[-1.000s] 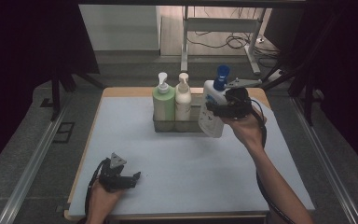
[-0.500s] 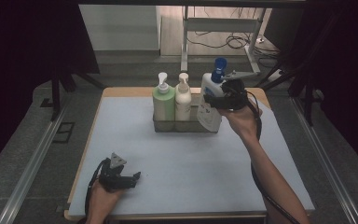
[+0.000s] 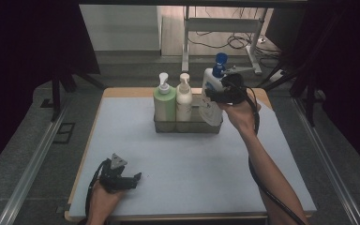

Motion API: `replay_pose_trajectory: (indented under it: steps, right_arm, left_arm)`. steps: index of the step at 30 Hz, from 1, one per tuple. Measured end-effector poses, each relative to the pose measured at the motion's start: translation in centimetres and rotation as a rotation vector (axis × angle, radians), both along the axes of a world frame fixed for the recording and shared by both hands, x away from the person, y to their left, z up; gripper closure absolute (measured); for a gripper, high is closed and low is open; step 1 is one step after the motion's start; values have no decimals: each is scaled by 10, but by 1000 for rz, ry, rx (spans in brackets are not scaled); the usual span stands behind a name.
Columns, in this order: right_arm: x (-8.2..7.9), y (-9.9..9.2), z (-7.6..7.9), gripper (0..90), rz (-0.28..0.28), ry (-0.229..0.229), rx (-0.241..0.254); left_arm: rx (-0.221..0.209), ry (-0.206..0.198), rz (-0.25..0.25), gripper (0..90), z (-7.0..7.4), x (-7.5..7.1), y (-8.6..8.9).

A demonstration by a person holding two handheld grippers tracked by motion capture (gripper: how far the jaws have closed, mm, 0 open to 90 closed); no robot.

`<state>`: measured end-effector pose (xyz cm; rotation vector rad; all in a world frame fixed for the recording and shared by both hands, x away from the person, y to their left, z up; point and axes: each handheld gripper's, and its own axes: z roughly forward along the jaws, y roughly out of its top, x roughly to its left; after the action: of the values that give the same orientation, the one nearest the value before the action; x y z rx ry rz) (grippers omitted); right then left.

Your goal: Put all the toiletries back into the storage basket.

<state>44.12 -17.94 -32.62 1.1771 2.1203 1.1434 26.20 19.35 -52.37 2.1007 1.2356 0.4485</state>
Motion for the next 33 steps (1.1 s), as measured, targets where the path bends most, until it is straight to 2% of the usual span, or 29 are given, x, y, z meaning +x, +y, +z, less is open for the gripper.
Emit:
replay_pose_trajectory:
  steps: [16, 26, 33]
  right_arm:
    - [21, 6, -8, 407, -42, -11, 3]
    - [32, 11, -25, 406, -65, 0, 2]
    - [33, 12, -36, 406, -68, 11, -3]
  left_arm:
    - [1, 2, -1, 128, 0, 0, 0]
    - [0, 2, -1, 129, 0, 0, 0]
    - [1, 2, -1, 129, 0, 0, 0]
